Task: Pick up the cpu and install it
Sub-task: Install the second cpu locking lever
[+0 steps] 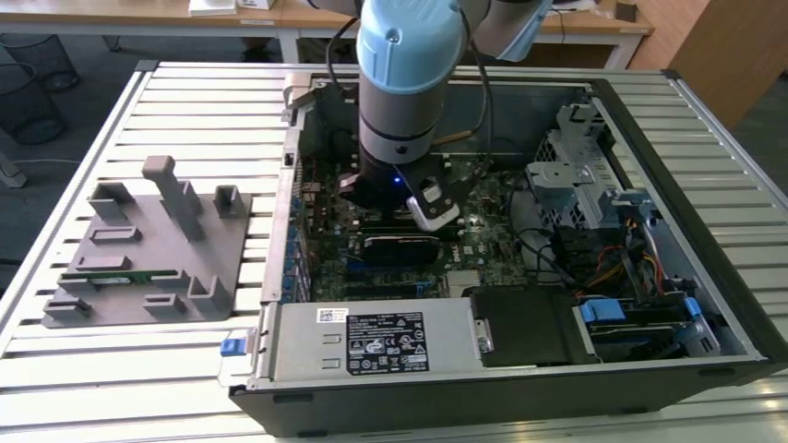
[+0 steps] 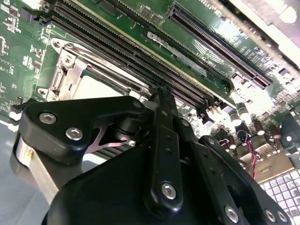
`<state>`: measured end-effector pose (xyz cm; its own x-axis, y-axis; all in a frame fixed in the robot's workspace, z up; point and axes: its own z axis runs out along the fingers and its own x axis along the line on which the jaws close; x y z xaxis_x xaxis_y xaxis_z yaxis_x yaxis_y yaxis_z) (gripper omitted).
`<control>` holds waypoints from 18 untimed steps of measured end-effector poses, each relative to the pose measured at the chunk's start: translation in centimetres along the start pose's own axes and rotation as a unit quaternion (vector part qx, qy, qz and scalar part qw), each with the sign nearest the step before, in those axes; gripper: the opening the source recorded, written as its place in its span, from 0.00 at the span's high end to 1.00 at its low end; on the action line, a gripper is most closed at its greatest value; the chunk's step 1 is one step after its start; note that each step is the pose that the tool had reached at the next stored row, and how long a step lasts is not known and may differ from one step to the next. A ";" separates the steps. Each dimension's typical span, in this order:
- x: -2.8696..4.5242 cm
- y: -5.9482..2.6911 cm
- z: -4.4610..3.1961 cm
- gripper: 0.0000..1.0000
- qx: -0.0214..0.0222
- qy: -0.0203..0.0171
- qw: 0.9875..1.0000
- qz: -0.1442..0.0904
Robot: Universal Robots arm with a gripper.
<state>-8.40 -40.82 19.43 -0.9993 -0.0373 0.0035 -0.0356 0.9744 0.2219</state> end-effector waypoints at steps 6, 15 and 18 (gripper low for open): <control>0.28 -0.02 0.21 0.89 -0.011 -0.001 1.000 0.000; 0.41 -0.02 0.32 0.89 -0.020 -0.001 1.000 0.000; 0.42 -0.04 0.33 0.89 -0.020 -0.001 1.000 0.000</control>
<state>-8.82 -40.80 19.11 -0.9993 -0.0374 0.0017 -0.0357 0.9649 0.2603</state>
